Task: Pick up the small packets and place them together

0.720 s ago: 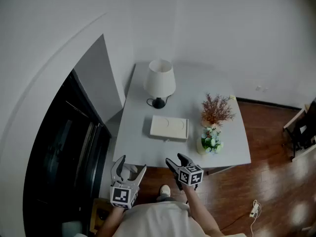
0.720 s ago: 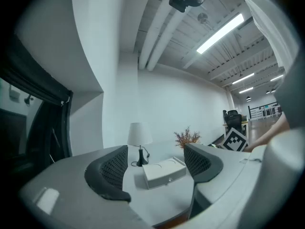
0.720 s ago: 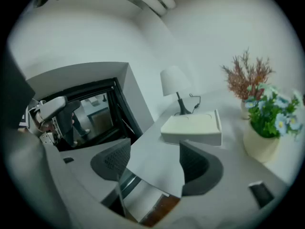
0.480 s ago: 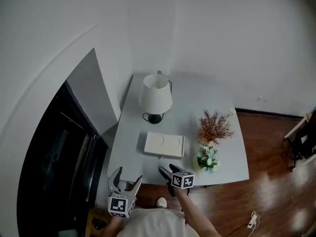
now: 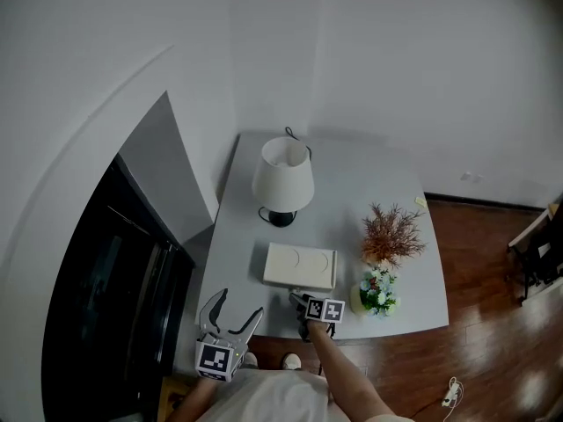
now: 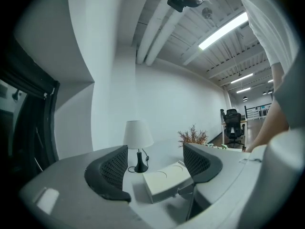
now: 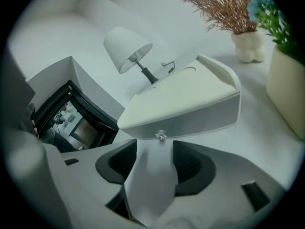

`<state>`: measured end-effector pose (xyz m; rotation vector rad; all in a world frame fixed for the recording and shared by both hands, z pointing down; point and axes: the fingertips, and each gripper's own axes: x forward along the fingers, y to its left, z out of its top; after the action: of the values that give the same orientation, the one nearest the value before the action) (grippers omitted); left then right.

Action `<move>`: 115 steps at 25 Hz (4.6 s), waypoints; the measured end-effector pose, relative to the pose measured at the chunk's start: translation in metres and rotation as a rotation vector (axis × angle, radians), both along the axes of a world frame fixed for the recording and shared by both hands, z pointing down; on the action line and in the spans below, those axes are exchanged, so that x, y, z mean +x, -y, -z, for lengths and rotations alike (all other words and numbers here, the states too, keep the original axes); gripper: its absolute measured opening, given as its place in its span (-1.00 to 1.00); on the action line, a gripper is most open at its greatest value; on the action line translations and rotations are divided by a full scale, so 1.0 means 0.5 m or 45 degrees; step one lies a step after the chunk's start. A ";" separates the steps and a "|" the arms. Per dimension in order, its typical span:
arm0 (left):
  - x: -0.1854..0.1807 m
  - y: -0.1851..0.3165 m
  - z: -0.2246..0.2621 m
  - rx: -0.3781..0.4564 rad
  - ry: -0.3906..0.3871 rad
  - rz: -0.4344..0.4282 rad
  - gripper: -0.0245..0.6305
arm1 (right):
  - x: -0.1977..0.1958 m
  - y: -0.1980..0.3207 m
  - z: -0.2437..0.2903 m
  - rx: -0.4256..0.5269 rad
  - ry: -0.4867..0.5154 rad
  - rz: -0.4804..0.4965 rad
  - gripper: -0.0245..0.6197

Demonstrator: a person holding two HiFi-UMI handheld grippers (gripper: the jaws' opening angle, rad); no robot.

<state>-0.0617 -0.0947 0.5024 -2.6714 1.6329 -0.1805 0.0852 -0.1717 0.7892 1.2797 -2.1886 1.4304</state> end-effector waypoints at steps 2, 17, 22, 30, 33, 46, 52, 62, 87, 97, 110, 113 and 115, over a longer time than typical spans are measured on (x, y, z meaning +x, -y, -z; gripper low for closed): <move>-0.004 0.013 0.000 0.004 0.010 -0.018 0.17 | 0.000 0.016 -0.010 -0.039 0.036 -0.037 -0.21; -0.048 0.021 -0.051 -0.100 -0.015 -0.019 0.11 | -0.006 -0.007 -0.025 -0.150 -0.093 0.015 -0.72; -0.042 0.032 -0.062 -0.117 -0.016 -0.039 0.11 | -0.022 -0.123 -0.031 -0.207 -0.123 0.118 -0.72; -0.014 0.046 -0.070 -0.126 -0.010 -0.097 0.11 | -0.025 -0.207 -0.047 -0.273 -0.206 0.252 -0.72; -0.006 0.049 -0.070 -0.132 -0.009 -0.102 0.11 | -0.021 -0.204 -0.038 -0.226 -0.214 0.269 -0.72; -0.015 0.062 -0.075 -0.120 -0.020 -0.083 0.11 | -0.001 -0.207 0.121 0.118 -0.120 0.237 -0.42; -0.015 0.066 -0.070 -0.104 -0.039 -0.073 0.11 | 0.051 -0.121 0.459 1.030 -0.252 -0.042 -0.11; -0.020 0.065 -0.014 -0.075 -0.114 -0.041 0.49 | 0.108 -0.135 0.612 1.377 -0.465 -0.171 0.16; -0.049 0.043 -0.030 -0.078 -0.095 0.027 0.39 | -0.074 -0.105 0.059 0.194 -0.680 0.652 -0.19; -0.066 0.042 -0.032 -0.081 -0.080 0.050 0.39 | -0.058 -0.110 0.038 0.087 -0.885 0.686 -0.80; -0.079 0.056 -0.039 -0.081 -0.081 0.063 0.39 | -0.058 -0.028 0.267 0.341 -0.552 0.352 -0.87; -0.079 0.055 -0.043 -0.085 -0.077 0.062 0.39 | -0.076 0.045 0.265 0.355 -0.579 0.302 -0.87; -0.082 0.054 -0.047 -0.090 -0.077 0.070 0.39 | -0.092 0.086 0.248 0.328 -0.574 0.259 -0.87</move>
<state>-0.1026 -0.1219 0.5257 -2.7112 1.7506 -0.1623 0.0393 -0.2148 0.6652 1.2611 -2.1510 0.7161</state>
